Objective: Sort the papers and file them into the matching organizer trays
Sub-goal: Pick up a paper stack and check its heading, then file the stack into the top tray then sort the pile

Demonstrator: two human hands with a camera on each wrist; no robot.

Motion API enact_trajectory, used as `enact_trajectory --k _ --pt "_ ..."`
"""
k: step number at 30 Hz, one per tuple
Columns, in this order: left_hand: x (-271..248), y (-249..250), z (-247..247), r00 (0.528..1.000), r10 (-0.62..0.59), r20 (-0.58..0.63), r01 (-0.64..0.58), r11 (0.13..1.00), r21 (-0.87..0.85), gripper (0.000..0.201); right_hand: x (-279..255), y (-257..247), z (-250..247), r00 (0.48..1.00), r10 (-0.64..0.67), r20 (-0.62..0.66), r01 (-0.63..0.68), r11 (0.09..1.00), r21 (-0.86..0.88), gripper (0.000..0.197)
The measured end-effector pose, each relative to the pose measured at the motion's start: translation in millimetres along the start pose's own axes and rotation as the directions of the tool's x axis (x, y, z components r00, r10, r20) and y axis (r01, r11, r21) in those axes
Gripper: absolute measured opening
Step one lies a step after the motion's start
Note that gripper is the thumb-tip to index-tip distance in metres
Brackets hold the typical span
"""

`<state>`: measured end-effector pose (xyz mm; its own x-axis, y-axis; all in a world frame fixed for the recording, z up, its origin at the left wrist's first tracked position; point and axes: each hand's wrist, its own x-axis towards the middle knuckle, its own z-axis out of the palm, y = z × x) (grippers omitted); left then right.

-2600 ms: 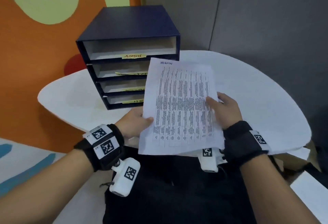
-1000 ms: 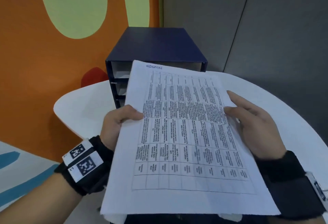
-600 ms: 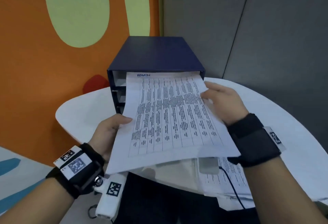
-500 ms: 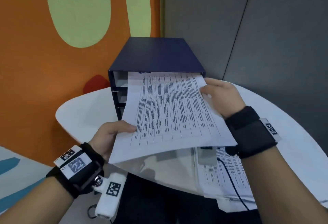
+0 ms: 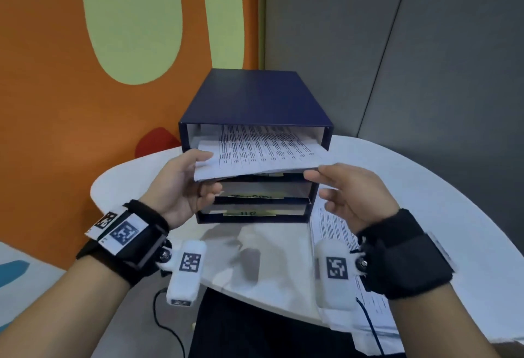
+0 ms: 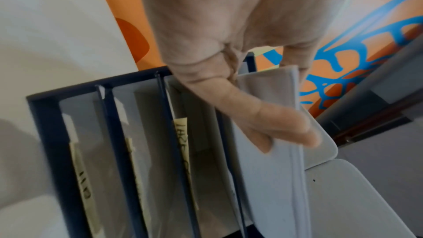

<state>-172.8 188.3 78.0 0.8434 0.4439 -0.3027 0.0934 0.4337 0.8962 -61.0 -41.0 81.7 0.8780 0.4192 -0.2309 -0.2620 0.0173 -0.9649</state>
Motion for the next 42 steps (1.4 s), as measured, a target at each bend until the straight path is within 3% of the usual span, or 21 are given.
enact_trajectory --k 3,6,9,15,20,25,28,32,34,37,40,42 --pt "1 10 -4 0.996 0.053 0.069 -0.046 0.994 -0.103 0.029 8 -4 11 1.000 0.006 -0.009 -0.006 1.000 0.022 0.008" --pt "9 10 0 0.994 0.106 -0.014 -0.106 0.990 -0.097 0.022 15 -3 23 0.999 0.020 -0.027 -0.018 0.999 0.049 0.009" --pt "18 7 9 0.981 0.169 -0.090 -0.176 0.982 -0.066 0.035 23 -4 33 0.996 0.030 -0.080 -0.022 0.995 0.100 0.008" --pt "20 14 18 0.966 0.210 -0.152 -0.241 0.942 -0.233 0.022 43 -8 48 0.988 0.023 -0.152 0.011 0.976 0.219 0.017" --pt "19 18 22 0.957 0.273 -0.103 -0.291 0.907 -0.303 0.036 60 -13 62 0.993 0.031 -0.110 0.002 0.959 0.282 0.028" --pt "17 17 22 0.968 0.252 0.007 -0.234 0.908 -0.347 0.012 73 -14 67 0.992 0.020 -0.128 0.011 0.970 0.243 0.035" --pt "20 16 25 0.969 0.246 0.033 -0.218 0.908 -0.358 0.022 69 -15 66 0.994 0.028 -0.109 0.000 0.968 0.250 0.035" --pt "20 16 38 0.965 0.257 0.047 -0.231 0.925 -0.301 0.042 43 -18 53 1.000 -0.005 -0.012 0.008 0.969 0.245 0.027" --pt "19 14 43 0.967 0.247 0.061 -0.226 0.945 -0.235 0.030 31 -15 37 0.999 -0.036 -0.016 0.038 0.989 0.140 0.024" --pt "12 7 55 0.973 0.214 0.085 -0.205 0.973 -0.108 0.019 24 -7 6 0.996 -0.025 -0.085 0.027 0.999 0.020 0.020" --pt "0 -5 78 0.974 0.130 0.185 -0.141 0.989 0.049 0.007 30 -2 -35 0.980 0.035 -0.198 -0.039 0.999 -0.017 0.017" --pt "-2 -17 96 0.960 0.064 0.271 -0.106 0.984 0.145 0.023 35 2 -60 0.967 0.067 -0.248 -0.079 0.996 -0.040 0.016"
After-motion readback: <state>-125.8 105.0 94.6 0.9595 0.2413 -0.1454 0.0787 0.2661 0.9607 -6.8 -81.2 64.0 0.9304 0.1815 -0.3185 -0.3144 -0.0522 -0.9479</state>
